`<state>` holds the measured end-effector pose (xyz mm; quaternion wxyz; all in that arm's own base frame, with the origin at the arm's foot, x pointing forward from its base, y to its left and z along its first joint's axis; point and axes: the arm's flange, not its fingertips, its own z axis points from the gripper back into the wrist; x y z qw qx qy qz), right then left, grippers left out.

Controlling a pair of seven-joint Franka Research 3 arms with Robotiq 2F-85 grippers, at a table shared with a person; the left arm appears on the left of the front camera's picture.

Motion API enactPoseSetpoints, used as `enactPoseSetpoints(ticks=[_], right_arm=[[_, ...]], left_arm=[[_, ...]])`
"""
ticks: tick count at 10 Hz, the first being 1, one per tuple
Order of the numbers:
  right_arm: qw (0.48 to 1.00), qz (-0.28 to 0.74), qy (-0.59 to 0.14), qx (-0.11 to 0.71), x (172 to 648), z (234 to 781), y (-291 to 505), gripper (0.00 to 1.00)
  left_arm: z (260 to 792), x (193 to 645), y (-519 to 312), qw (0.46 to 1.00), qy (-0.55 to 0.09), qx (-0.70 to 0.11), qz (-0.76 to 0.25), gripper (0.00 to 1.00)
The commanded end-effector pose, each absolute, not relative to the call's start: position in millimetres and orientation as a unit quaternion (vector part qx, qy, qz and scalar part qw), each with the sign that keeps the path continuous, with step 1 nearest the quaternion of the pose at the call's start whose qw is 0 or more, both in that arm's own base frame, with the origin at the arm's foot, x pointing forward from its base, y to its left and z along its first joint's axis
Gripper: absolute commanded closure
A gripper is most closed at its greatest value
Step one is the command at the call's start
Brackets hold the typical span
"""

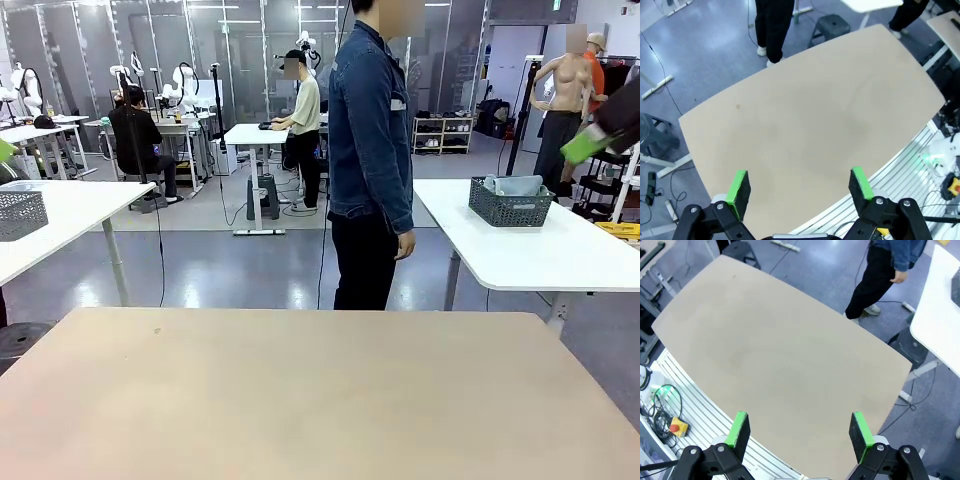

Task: Fold the towels and place them in the basket.
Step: When a person lays out a Towel with hook on the table, fold it in half twice.

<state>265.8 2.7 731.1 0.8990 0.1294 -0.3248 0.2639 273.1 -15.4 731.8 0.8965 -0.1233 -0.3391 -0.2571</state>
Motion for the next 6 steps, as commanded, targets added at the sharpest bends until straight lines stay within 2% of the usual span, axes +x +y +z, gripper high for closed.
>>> enactPoseSetpoints(ticks=[1, 6], right_arm=[[0.895, 0.259, -0.338, 0.131, 245, 737, -22, 0.0], [0.901, 0.234, -0.341, 0.133, 240, 736, -44, 0.0]], left_arm=[[742, 255, 7, 0.891, -0.352, -0.132, -0.253, 0.0], [750, 229, 26, 0.891, -0.374, -0.117, -0.231, 0.0]])
